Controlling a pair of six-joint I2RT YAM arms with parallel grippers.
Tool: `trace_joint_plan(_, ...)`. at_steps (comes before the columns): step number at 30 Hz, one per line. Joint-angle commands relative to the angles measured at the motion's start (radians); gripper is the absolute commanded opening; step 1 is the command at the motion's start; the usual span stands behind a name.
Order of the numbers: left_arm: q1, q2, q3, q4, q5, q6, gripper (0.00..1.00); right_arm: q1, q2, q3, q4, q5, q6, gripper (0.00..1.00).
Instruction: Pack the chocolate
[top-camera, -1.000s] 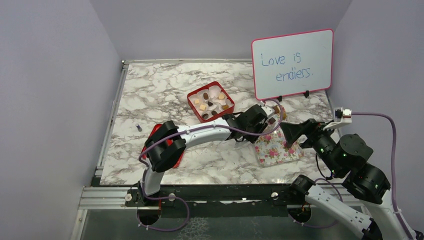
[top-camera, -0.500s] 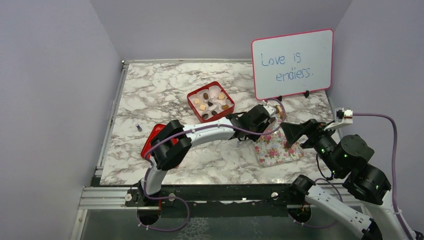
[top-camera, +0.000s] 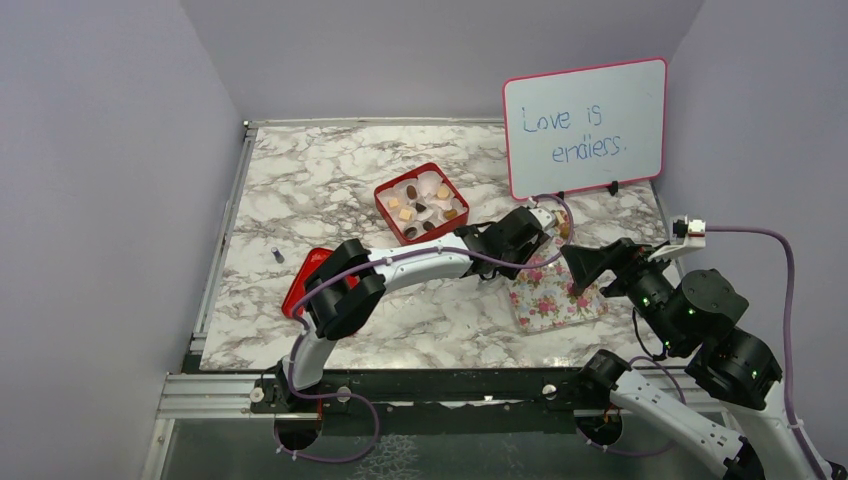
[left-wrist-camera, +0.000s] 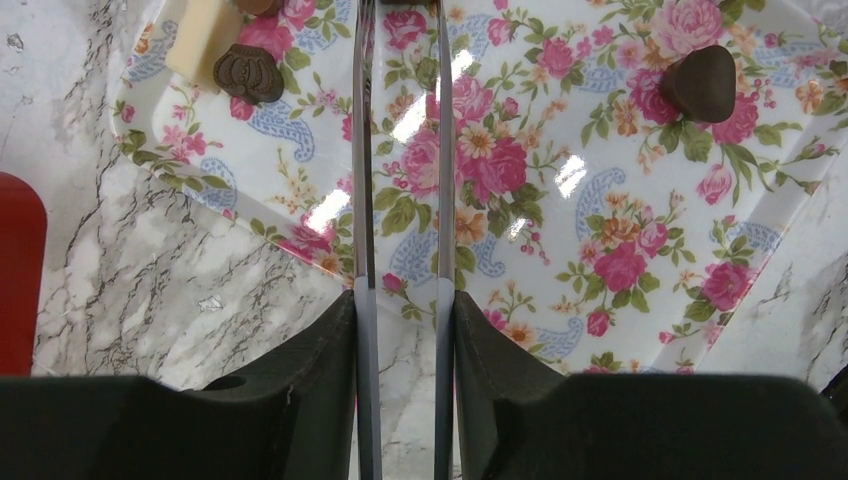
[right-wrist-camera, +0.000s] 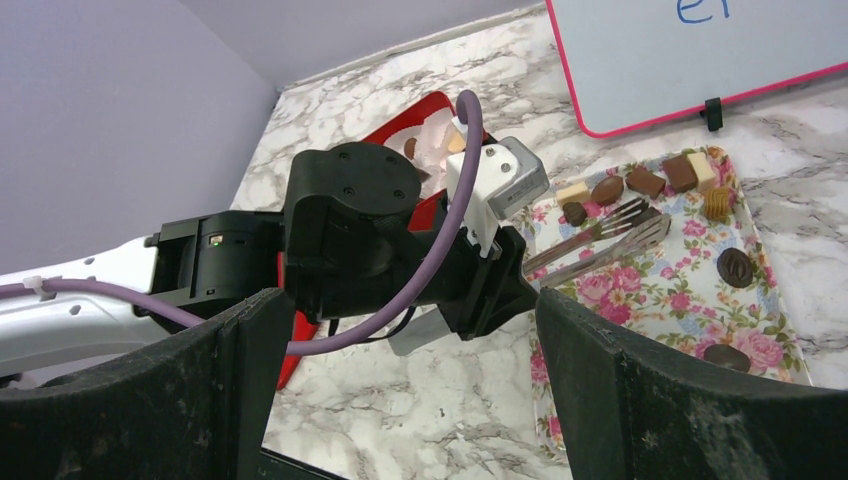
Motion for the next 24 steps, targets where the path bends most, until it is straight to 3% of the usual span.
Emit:
trace_joint_plan(1, -0.003, -0.032, 0.011, 0.029, -0.026, 0.009, 0.29, -0.004, -0.018, -0.006, -0.007, 0.027, 0.005, 0.97)
trace_joint_plan(24, 0.022, -0.269, -0.102, -0.002, -0.070, -0.047, 0.26, -0.004, -0.004, -0.027, 0.018, 0.004, 0.010, 0.97)
